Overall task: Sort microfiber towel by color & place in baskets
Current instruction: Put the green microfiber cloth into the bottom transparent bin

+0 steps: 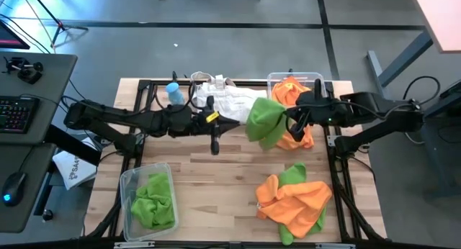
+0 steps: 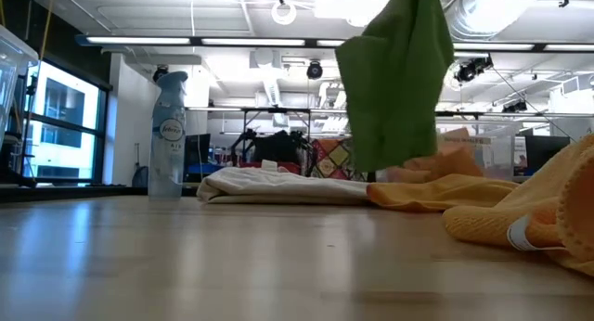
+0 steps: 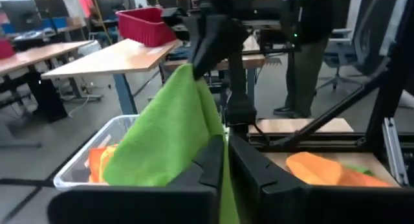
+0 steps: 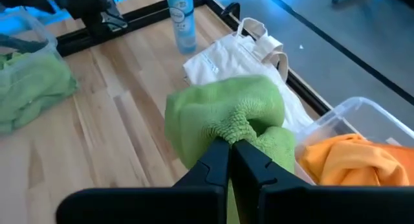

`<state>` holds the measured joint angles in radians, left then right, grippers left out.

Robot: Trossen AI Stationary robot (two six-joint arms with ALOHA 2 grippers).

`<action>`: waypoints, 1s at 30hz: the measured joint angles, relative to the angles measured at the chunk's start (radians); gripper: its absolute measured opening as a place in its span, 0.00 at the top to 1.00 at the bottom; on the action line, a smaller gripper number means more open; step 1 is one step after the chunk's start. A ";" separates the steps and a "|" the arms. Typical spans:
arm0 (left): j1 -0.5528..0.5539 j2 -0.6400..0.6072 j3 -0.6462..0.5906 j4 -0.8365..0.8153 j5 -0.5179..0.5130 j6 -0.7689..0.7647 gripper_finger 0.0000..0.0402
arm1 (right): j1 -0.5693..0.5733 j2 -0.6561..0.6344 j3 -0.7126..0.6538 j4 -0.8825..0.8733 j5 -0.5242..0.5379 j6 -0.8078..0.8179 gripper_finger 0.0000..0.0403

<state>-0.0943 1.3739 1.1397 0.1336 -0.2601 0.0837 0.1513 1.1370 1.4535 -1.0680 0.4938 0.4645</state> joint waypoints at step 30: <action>0.033 0.308 0.193 0.161 0.019 -0.017 0.62 | -0.067 0.114 -0.046 0.448 -0.330 -0.533 1.00</action>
<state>-0.0608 1.6818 1.3331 0.2949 -0.2414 0.0667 0.0845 1.2514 1.4072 -0.6205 0.1637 -0.0690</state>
